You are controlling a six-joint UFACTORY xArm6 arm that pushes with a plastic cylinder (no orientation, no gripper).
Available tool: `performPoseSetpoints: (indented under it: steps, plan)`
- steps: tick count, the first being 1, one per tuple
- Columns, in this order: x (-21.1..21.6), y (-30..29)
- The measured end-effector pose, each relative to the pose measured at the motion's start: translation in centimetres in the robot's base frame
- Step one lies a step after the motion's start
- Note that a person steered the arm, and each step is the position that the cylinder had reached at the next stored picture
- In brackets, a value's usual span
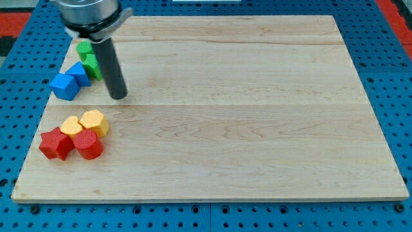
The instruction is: Push the heart slightly to the bottom
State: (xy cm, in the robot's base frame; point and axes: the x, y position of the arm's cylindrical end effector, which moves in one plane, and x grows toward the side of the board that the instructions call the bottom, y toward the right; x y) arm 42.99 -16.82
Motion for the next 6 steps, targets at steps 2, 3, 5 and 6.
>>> performPoseSetpoints:
  steps: [2,3,5,6]
  plan:
    - [1.7,-8.1]
    - [2.8,-11.9]
    - [4.4,-6.2]
    - [4.4,-2.9]
